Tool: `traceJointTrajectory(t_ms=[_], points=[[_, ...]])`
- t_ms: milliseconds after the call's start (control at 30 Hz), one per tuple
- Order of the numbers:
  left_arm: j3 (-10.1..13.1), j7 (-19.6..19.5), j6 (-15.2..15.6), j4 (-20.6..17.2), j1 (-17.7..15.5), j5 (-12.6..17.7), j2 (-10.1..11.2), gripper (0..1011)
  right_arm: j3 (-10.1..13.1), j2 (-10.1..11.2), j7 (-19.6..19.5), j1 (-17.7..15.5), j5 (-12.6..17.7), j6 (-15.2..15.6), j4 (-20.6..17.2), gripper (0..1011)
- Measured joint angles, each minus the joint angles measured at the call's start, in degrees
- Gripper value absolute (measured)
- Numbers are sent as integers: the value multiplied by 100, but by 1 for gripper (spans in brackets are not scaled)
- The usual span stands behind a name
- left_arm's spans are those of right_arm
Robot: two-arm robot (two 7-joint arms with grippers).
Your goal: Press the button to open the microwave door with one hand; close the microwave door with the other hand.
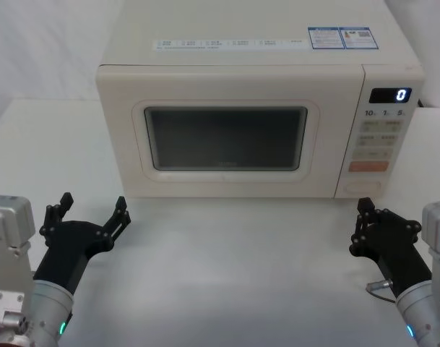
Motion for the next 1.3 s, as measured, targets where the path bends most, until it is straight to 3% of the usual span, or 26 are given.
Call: traceJointTrajectory(t_ms=[1300], points=[[0,0,0,0,0,0,0,1001,0,0,0,0,0,0,0,0]])
